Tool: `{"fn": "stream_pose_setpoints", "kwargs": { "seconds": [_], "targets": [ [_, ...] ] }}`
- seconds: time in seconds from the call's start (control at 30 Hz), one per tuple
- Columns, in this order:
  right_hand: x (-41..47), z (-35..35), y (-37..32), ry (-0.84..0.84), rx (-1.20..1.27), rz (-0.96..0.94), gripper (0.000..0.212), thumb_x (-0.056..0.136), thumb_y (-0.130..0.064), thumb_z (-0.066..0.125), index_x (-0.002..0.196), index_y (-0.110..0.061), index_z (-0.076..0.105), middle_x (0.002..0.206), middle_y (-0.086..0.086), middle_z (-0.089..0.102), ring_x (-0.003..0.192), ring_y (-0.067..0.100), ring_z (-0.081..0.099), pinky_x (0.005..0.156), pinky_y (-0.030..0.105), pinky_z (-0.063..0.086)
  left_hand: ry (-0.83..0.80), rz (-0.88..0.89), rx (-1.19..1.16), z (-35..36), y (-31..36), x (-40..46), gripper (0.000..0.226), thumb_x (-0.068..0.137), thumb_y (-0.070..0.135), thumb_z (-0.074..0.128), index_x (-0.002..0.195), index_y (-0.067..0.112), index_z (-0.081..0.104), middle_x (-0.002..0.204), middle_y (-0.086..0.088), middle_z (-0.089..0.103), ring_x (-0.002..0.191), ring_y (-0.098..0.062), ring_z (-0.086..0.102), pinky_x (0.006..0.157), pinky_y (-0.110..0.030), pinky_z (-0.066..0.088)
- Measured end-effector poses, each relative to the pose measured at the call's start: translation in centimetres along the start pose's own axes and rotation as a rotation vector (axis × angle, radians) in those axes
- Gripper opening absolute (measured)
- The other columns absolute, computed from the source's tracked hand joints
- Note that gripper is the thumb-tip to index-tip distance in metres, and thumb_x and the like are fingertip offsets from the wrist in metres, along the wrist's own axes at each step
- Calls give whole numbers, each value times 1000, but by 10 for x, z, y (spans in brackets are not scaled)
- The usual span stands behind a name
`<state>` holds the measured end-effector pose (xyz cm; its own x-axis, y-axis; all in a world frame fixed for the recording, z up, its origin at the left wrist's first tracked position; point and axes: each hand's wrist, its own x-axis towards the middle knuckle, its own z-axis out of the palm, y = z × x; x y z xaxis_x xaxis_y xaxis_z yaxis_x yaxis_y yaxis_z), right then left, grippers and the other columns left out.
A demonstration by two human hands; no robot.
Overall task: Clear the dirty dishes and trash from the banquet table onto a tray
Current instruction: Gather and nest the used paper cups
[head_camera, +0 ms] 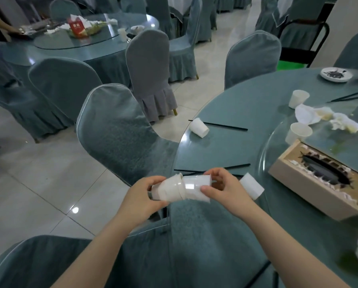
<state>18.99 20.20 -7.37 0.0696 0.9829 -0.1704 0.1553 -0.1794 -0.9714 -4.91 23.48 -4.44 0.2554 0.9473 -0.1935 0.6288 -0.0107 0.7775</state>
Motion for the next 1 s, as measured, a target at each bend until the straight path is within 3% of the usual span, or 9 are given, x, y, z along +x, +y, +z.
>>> {"fn": "stream_pose_setpoints", "kwargs": {
  "seconds": [0.1,0.37,0.43,0.5,0.57,0.67,0.8,0.9,1.0],
  "targets": [
    [-1,4,1,-44,27,-8,34,83,-20,71,115,-27,61,111,-5,68,97,16,67,88,32,54,-67,36,83,10,6,4,56,66,20,81,103,52,55,110,21,58,99,5,55,85,-19,46],
    [-20,5,11,-199,223,35,45,89,-6,61,132,-14,50,128,-4,60,117,5,57,94,24,48,-258,1,34,23,16,8,58,56,28,79,113,31,69,95,13,73,79,-6,70,79,-37,58],
    [-23,1,15,-180,243,28,41,91,-11,59,131,-17,50,129,-9,59,119,1,55,96,22,47,-250,-3,14,24,15,7,55,60,25,80,114,31,69,95,14,72,78,-4,69,79,-34,58],
    [-24,-4,22,-24,226,34,30,94,-16,56,123,-21,56,123,-9,63,116,4,58,98,25,46,-194,-9,0,25,13,5,52,64,23,82,113,34,68,96,18,71,78,4,66,76,-18,54],
    [-22,-12,31,269,133,56,15,92,-18,59,106,-24,64,105,-7,69,100,10,65,91,29,50,-147,-13,-10,23,12,1,52,65,22,83,113,35,66,99,19,69,81,11,62,67,-4,46],
    [-7,-37,48,557,-321,49,15,86,-20,63,101,-23,64,94,-5,64,92,16,60,80,31,46,-120,-38,-69,17,8,-5,52,68,18,81,116,31,65,101,12,70,82,4,65,60,-8,49],
    [12,-62,74,341,-911,248,63,86,-28,62,142,-26,34,144,8,36,131,30,33,104,41,35,-48,-71,-123,8,1,-16,51,71,16,79,117,30,64,101,13,69,83,3,66,64,-15,53],
    [10,-54,83,191,-1051,265,58,80,-20,59,133,-28,34,123,7,56,106,30,54,83,38,47,39,-103,-200,-2,-10,-30,51,71,19,80,117,35,62,102,15,69,86,5,64,67,-11,47],
    [5,-27,71,145,-894,235,53,74,-29,65,121,-30,40,107,-1,59,93,26,59,67,30,44,145,-138,-294,-17,-21,-47,48,73,21,80,110,44,60,105,18,68,90,3,64,64,-9,45]
  ]
}}
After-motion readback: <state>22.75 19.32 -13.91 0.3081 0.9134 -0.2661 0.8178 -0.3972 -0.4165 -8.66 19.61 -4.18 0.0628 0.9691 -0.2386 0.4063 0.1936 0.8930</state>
